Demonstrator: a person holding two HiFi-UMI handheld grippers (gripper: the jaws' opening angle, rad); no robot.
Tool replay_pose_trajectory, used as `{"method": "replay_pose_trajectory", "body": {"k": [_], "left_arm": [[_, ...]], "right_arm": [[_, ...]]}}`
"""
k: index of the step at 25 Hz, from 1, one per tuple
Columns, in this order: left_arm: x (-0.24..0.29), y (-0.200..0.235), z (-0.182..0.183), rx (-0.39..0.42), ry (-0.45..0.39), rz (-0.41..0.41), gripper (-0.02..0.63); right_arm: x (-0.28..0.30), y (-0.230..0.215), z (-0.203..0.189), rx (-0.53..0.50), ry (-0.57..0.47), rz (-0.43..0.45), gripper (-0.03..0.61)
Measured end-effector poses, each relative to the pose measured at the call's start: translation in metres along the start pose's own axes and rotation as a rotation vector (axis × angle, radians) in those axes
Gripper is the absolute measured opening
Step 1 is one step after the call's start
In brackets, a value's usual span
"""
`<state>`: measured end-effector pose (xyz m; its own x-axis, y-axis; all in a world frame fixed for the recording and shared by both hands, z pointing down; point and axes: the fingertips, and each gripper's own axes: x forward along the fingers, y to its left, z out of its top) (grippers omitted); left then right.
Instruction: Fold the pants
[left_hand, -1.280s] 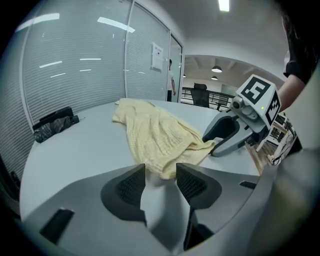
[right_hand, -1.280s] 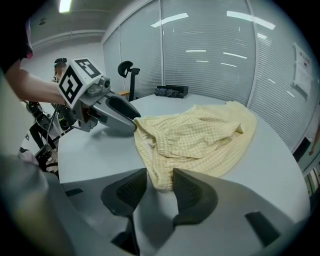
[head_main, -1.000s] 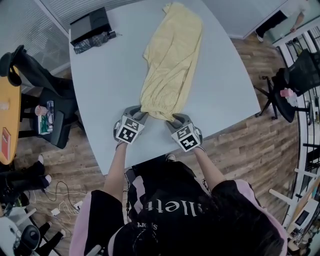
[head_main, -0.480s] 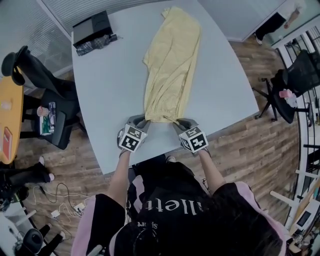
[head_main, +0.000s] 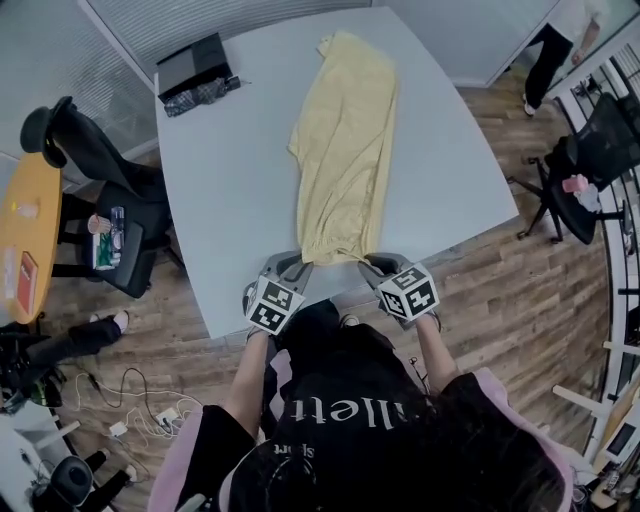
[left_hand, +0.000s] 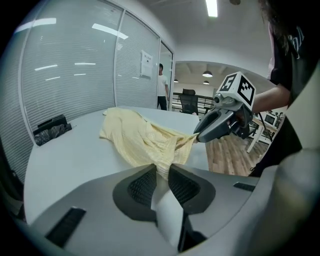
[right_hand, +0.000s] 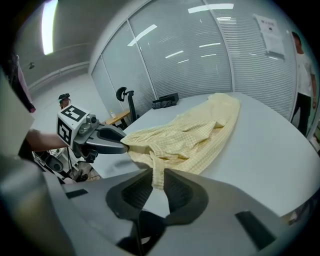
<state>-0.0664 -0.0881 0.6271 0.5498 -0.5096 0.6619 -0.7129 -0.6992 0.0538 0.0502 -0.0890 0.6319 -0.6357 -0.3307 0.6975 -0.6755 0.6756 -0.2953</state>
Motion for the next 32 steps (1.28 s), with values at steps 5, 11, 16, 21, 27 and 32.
{"method": "replay_pose_trajectory", "body": {"k": [5, 11, 16, 21, 27, 32], "left_arm": [[-0.03, -0.029, 0.013, 0.056, -0.021, -0.02, 0.086], [-0.06, -0.065, 0.026, 0.055, -0.092, -0.026, 0.086], [-0.069, -0.07, 0.048, 0.081, -0.14, -0.006, 0.086], [-0.072, -0.052, 0.086, 0.159, -0.186, 0.015, 0.086], [-0.066, -0.027, 0.125, 0.244, -0.209, 0.018, 0.086], [-0.058, -0.004, 0.145, 0.286, -0.228, -0.013, 0.086]], "right_arm": [[-0.032, 0.026, -0.002, 0.012, -0.043, 0.073, 0.075], [-0.063, 0.049, -0.009, 0.005, -0.077, 0.114, 0.074], [-0.086, 0.048, 0.008, 0.012, -0.158, 0.113, 0.074], [-0.097, 0.036, 0.034, -0.031, -0.198, 0.096, 0.072], [-0.102, 0.016, 0.073, -0.074, -0.234, 0.079, 0.072], [-0.095, -0.008, 0.107, -0.088, -0.254, 0.037, 0.072]]}}
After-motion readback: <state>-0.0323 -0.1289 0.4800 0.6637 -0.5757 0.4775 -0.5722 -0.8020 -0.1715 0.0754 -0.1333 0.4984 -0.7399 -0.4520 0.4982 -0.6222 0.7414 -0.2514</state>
